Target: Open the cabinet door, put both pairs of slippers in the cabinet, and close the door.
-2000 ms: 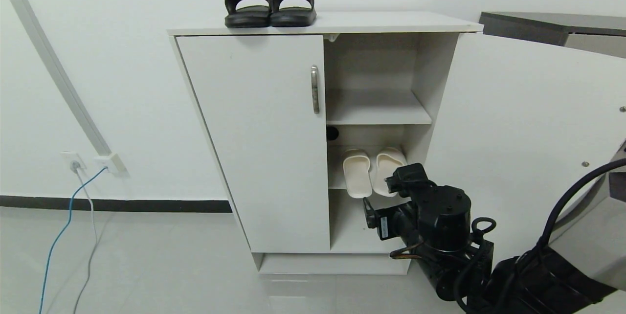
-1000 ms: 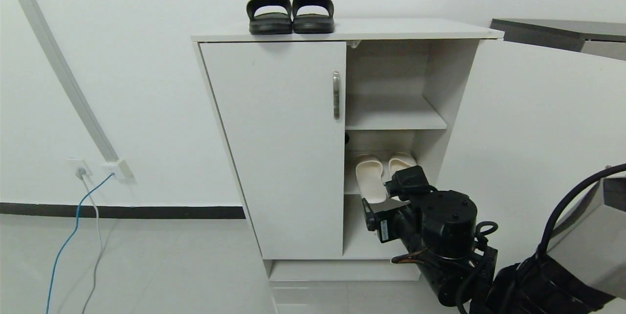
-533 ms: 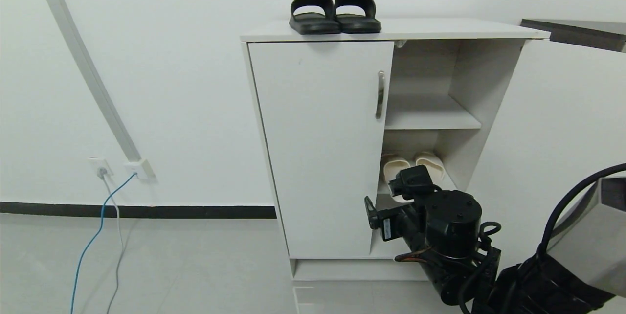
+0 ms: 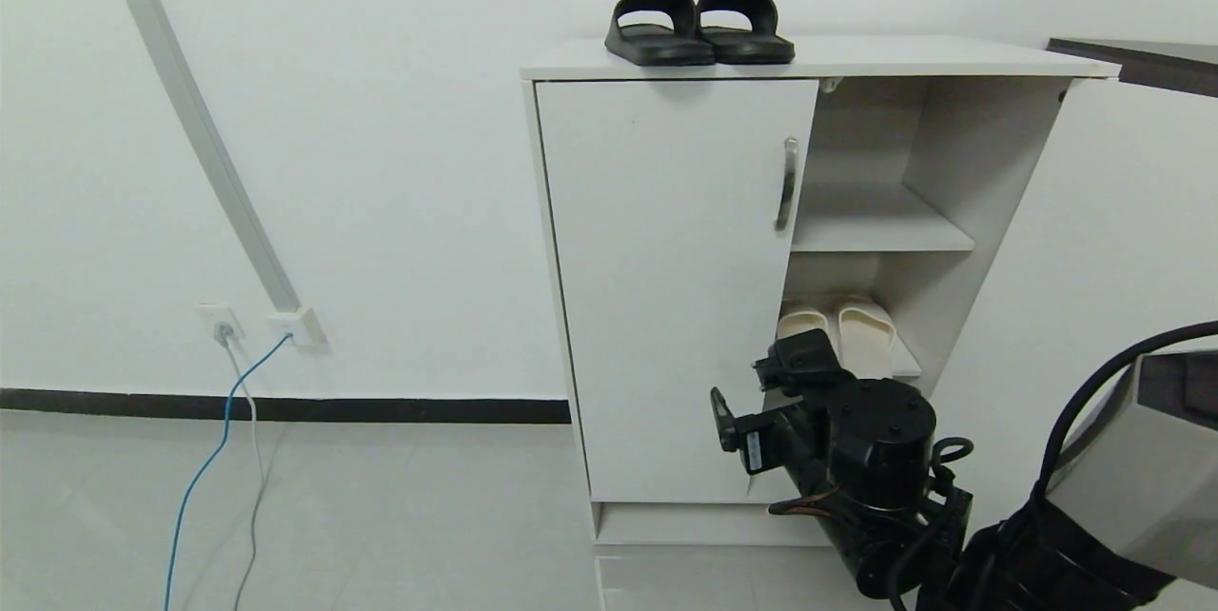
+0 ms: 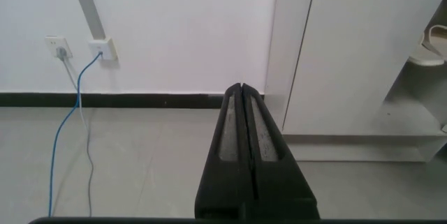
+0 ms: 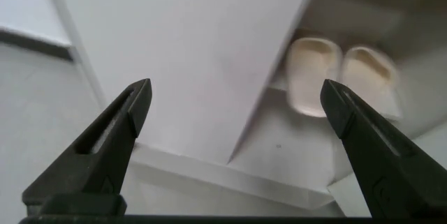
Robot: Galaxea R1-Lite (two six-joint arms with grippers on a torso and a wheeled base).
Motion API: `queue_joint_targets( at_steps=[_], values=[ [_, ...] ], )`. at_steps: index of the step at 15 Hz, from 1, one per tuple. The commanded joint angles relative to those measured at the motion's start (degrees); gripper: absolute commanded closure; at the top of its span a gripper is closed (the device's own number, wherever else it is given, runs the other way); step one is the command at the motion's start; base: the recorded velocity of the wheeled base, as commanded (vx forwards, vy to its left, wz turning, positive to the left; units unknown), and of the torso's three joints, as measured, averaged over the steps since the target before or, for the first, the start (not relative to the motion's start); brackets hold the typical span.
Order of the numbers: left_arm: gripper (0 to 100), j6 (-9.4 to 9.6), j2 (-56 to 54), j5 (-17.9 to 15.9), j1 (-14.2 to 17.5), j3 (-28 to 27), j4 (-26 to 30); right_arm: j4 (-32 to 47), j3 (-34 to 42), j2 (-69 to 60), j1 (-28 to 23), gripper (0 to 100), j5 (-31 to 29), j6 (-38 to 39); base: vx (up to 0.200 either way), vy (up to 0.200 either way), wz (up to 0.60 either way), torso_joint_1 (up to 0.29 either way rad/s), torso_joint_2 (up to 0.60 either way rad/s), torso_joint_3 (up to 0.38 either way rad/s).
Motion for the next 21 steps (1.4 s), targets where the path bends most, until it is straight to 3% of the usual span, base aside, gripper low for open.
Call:
queue_joint_targets(
  at_steps=[1,14,21],
  values=[
    [100,-0.01,0.05,0.01,0.04,0.00,-0.01,0.05,0.07,0.40,-0.12,0,0.04,-0.01,0.000,0.000,0.00,0.000,0.00,0.000],
    [100,-0.01,0.05,-0.07,0.04,-0.09,-0.01,-0.04,-0.02,0.75,-0.03,0,-0.22,-0.01,0.000,0.000,0.00,0.000,0.00,0.000],
    [100,-0.01,0.05,-0.07,0.04,-0.09,-0.01,-0.39,0.16,0.67,-0.03,0,-0.31,-0.01,0.000,0.000,0.00,0.034,-0.35,-0.325]
  ],
)
